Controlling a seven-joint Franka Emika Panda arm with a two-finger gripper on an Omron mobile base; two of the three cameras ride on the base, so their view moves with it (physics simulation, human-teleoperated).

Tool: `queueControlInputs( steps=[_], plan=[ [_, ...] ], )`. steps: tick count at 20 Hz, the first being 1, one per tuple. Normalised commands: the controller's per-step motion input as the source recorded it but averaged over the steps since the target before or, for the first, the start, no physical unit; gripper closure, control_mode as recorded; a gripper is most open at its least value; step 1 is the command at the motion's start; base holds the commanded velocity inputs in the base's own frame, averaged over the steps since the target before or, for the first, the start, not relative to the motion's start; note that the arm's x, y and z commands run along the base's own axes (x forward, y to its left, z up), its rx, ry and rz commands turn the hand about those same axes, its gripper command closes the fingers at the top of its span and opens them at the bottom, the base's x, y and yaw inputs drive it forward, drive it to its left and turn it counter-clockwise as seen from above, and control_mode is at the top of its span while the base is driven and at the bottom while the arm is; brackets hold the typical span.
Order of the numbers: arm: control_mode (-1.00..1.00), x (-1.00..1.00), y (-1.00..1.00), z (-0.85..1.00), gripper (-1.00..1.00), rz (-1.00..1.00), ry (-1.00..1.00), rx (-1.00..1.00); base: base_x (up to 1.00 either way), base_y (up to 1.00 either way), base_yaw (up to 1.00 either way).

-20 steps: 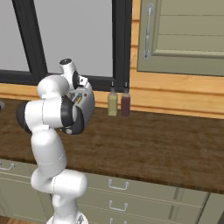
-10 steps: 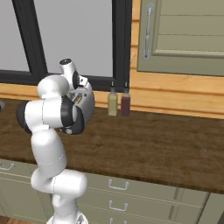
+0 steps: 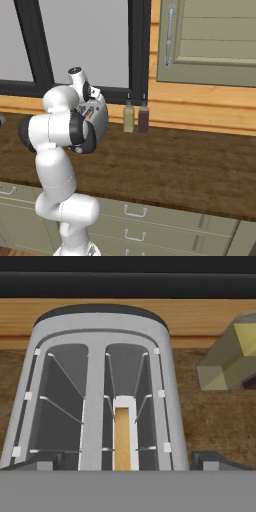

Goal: Start the toaster. Once the lever pops up, take the bread to the plate on the dining counter.

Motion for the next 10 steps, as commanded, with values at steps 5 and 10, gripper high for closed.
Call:
queueControlInputs(
  steps=[5, 10],
  plan=[
    [-1.0, 0.0, 0.0, 0.0, -1.0, 0.0, 0.0, 0.0, 0.0, 0.0, 0.0],
    [-1.0, 0.0, 0.0, 0.0, -1.0, 0.0, 0.0, 0.0, 0.0, 0.0, 0.0]
  ],
)
